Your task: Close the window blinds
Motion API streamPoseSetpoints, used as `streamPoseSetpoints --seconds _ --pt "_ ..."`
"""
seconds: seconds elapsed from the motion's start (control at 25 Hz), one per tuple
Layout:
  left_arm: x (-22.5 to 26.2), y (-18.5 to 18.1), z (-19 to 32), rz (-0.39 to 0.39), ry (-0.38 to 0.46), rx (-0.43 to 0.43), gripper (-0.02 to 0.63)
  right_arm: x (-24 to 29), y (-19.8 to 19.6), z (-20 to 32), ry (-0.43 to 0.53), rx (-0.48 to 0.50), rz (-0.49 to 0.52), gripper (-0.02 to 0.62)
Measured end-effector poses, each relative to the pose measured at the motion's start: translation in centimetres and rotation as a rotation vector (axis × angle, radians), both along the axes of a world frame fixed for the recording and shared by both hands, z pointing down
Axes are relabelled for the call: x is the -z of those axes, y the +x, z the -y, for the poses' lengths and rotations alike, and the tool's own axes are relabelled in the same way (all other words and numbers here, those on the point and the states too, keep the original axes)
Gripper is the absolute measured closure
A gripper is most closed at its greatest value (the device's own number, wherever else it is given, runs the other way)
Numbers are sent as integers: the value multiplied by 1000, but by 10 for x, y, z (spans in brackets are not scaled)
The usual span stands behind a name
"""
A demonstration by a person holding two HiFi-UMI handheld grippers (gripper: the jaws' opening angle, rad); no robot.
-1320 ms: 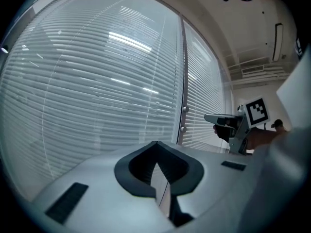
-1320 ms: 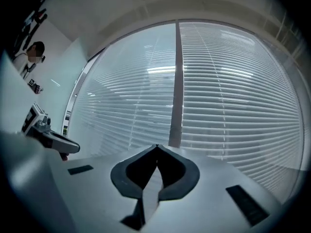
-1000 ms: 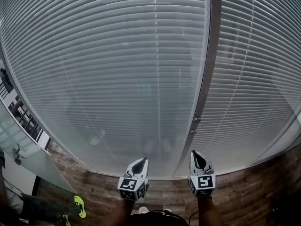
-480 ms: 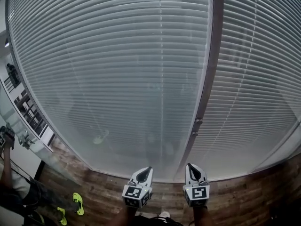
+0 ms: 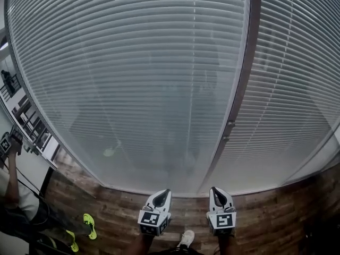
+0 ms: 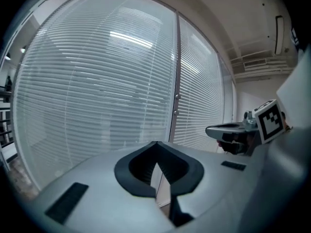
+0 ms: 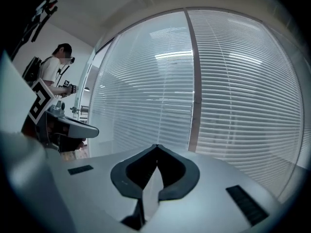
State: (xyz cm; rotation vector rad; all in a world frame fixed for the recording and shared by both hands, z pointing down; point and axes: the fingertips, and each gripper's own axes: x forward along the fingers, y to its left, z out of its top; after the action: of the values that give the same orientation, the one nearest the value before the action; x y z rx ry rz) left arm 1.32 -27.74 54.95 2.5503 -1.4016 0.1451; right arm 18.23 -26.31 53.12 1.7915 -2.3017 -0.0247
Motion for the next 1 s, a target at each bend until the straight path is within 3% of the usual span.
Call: streamPoseSetpoints --seconds 0.28,0.64,1.0 --pt "-6 -47 -42 7 1 19 606 -17 -50 -43 0 32 7 592" --pt "2 -97 -104 0 54 36 606 -4 -84 -103 39 -16 9 592" --pt "-5 -128 -177 -10 58 -2 606 -8 -124 -182 69 -33 5 592"
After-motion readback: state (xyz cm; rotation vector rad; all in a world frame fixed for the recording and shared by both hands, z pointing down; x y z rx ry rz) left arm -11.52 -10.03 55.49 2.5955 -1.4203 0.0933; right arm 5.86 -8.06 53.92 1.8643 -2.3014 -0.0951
